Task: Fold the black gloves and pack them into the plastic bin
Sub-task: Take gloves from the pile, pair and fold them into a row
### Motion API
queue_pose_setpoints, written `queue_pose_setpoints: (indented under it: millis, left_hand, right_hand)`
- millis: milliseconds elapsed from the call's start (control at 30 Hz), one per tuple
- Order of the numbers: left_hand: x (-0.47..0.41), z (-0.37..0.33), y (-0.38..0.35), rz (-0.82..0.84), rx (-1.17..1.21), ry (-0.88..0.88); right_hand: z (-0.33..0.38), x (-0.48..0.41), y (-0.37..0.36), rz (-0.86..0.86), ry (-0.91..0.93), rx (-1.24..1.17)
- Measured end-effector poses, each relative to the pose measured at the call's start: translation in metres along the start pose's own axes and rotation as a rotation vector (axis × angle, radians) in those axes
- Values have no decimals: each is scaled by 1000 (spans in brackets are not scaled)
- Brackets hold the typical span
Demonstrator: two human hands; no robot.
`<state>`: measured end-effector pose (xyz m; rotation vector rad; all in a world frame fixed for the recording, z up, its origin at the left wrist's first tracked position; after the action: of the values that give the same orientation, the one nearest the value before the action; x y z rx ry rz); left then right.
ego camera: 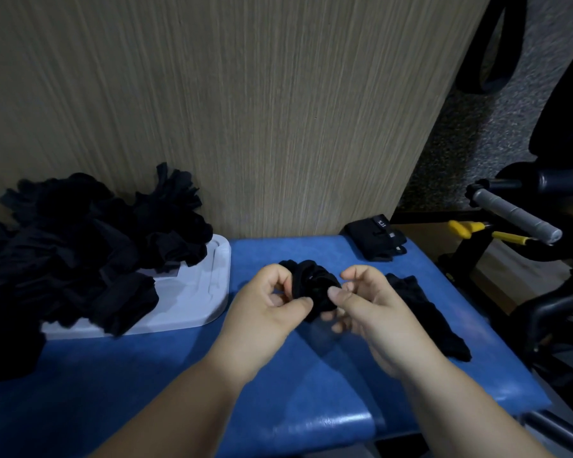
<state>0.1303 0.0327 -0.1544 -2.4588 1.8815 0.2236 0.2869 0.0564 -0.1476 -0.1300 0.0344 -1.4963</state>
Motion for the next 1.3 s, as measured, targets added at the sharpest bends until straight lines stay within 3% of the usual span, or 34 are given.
queue_pose_setpoints:
  millis: [133, 400, 567, 733, 867, 967, 1133, 1200, 1300]
  left_hand:
    - [-1, 2, 2, 12, 51, 40]
    - [5, -1, -2, 149, 59, 45]
    - [5, 5, 0, 225, -13, 99]
    - [4, 9, -3, 175, 178, 368]
    - [5, 5, -6, 91, 331, 490]
    - [2, 6, -3, -42, 411, 517]
    - [-5, 5, 8, -288, 676, 536]
    - [-9, 3, 17, -345, 672, 479]
    - [-10, -3, 19, -294, 613, 409]
  right_hand:
    - [-2, 0, -2, 96, -88, -31]
    - [-3, 0, -1, 76, -153, -221]
    - [1, -3, 3, 6, 21, -137]
    - [4, -1, 0, 109, 192, -85]
    - [5, 7, -4, 209, 373, 222]
    - [3, 6, -4, 111, 502, 402]
    - [3, 2, 7, -270, 612, 390]
    - [7, 1, 12, -286, 581, 380]
    - [7, 0, 12, -174, 470, 329]
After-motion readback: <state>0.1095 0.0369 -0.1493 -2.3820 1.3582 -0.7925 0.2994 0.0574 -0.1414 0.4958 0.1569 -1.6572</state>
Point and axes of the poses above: each hand's wrist, its own x-axis away from the middle knuckle, its own y-axis out of the back of the hand, z = x × y, the point moved 3 cm from there along -x, towards the middle knuckle, and after that the axes turned 9 degrees about -z, right-handed, at the moved point
